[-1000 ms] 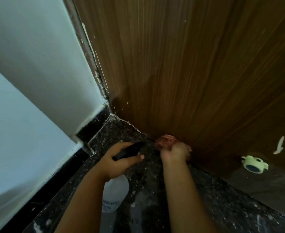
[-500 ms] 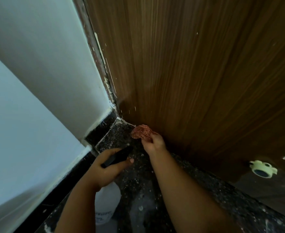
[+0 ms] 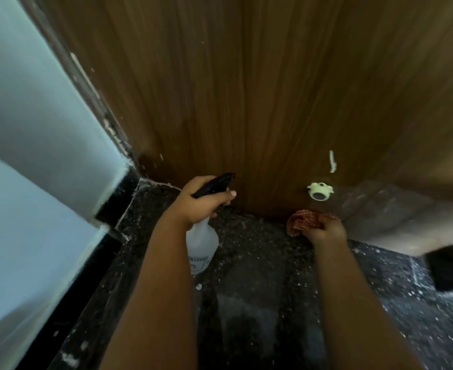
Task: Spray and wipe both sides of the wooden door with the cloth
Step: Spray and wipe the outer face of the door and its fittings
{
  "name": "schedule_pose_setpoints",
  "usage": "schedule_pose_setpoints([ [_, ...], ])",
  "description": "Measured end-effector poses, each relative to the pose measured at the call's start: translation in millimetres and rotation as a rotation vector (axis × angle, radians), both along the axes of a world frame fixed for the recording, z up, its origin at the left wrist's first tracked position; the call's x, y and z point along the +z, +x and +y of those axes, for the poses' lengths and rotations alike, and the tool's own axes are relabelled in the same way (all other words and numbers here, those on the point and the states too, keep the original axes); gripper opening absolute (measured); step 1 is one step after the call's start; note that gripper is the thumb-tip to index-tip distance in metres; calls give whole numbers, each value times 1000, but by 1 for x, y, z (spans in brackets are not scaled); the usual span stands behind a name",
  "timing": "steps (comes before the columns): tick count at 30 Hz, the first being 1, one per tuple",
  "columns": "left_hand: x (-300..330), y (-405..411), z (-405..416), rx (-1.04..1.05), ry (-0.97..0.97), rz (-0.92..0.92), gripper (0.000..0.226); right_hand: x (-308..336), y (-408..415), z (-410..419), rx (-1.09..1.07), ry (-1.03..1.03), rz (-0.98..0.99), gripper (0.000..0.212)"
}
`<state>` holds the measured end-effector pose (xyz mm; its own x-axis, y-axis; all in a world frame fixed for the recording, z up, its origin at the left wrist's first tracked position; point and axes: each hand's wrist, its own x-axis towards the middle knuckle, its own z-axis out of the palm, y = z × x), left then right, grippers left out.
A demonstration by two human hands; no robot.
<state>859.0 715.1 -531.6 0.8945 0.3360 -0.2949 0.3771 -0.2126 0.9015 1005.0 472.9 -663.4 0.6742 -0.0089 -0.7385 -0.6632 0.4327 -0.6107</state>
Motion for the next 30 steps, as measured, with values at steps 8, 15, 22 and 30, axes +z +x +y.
schedule_pose_setpoints([
  [8, 3, 31, -67, -190, 60, -8, 17, 23, -17, -23, 101, -90, 87, 49],
  [15, -8, 54, -127, -365, 176, -19, 25, 32, -60, -81, -152, -11, 100, 26],
  [22, -1, 66, -150, -369, 150, -54, 21, 81, -40, -111, -239, -9, -73, 27],
  [30, 0, 52, -151, -159, 73, -106, 15, 92, -37, -68, -434, -356, -270, 66],
])
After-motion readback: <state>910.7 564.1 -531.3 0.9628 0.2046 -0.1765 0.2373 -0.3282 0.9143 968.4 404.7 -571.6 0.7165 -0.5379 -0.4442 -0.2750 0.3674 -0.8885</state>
